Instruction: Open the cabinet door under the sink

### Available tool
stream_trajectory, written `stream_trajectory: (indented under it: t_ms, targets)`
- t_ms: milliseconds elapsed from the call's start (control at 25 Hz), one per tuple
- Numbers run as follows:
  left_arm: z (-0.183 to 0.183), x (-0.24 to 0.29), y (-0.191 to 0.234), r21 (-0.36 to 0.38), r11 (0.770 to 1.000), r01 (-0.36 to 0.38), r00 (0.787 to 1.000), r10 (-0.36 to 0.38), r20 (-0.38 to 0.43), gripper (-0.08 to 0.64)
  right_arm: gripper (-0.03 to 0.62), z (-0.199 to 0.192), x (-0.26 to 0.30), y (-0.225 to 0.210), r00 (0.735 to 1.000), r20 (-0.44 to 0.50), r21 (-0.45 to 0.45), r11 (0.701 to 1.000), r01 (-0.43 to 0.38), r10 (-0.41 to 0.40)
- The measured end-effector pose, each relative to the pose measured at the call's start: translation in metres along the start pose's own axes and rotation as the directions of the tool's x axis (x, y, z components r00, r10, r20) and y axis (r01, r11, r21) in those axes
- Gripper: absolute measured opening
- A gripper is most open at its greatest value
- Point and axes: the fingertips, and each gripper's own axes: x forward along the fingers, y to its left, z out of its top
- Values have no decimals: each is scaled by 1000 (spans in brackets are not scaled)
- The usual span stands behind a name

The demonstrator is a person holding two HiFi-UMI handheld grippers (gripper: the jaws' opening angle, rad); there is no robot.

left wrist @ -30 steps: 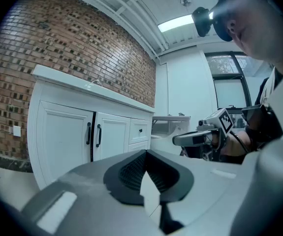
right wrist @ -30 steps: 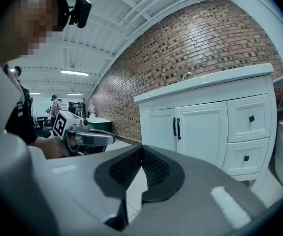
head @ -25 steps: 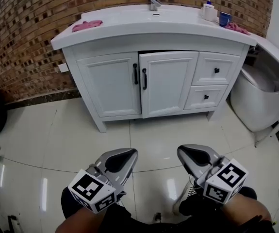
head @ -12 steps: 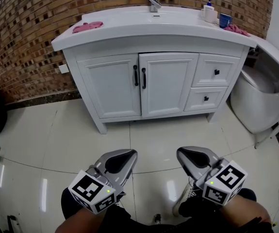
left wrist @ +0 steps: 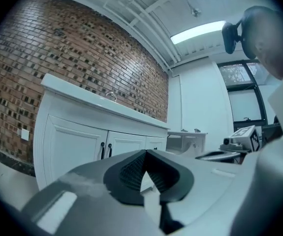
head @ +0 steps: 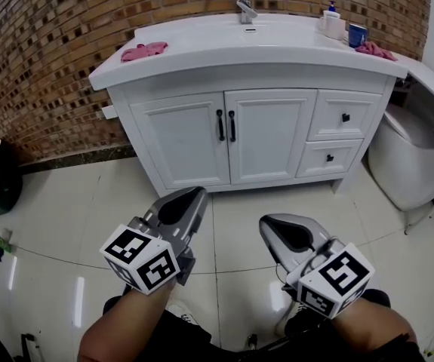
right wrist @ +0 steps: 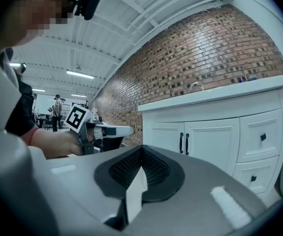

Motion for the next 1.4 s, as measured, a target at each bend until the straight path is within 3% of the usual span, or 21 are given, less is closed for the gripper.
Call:
stream_trajectory:
  t_ms: [200,360,520,880,1400]
  targets:
    - [12,26,29,105,994,-44,999,44,10,6,8,4,20,-11,1000,7,-6,1000,24,-24]
    - [-2,60,60,145,987,-69,997,74,-25,8,8,3,31,-30,999,9,81,996,32,-32]
    - [-22,97,93,171,981,-90,992,104,-77,64,8,2,41,-49,999,9,93,995,45,-46]
    - [-42,157,142,170,975,-146,981,165,-106,98,8,-5,62,-73,1000,3,69,997,27,-27]
    - [-60,220,191,155,967,-201,966,222,-133,141,8,-17,75,-111,1000,-9,205,979,16,-14]
